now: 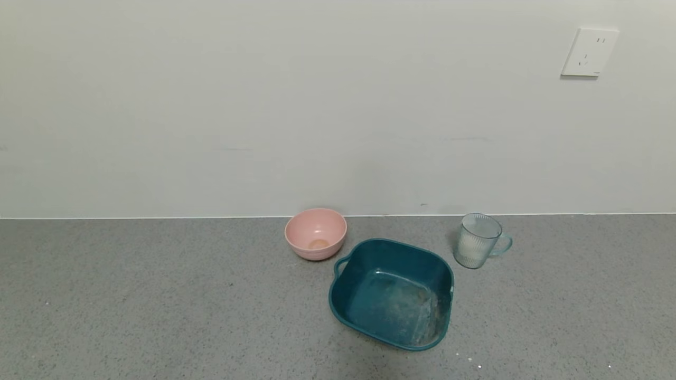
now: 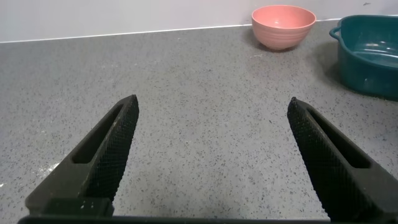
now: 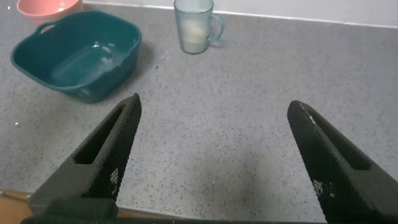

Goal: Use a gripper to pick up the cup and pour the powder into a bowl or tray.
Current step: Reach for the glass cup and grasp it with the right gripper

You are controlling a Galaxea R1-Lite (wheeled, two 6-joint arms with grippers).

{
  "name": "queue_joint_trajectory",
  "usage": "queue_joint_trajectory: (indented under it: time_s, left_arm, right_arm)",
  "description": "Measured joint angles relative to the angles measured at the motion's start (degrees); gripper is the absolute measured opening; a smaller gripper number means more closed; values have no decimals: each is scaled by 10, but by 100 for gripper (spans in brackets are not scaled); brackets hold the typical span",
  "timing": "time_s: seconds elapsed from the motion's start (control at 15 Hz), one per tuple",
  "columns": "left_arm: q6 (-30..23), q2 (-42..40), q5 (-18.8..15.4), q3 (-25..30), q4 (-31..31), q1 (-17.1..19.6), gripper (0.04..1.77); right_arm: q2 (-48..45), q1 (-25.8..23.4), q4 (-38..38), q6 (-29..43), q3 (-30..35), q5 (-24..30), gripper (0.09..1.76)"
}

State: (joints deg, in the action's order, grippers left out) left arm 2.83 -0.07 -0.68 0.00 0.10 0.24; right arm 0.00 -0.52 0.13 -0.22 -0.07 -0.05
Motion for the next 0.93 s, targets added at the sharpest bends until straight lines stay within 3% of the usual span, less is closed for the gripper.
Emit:
queue_joint_trajectory:
  time_s: [0.47, 0.93]
  left_arm:
    - [0, 0, 0, 0, 0, 0, 172]
    - [0, 0, 0, 0, 0, 0, 172]
  right_arm:
    - [34, 0, 51, 1, -81, 46, 171]
    - [248, 1, 46, -2, -184, 74, 171]
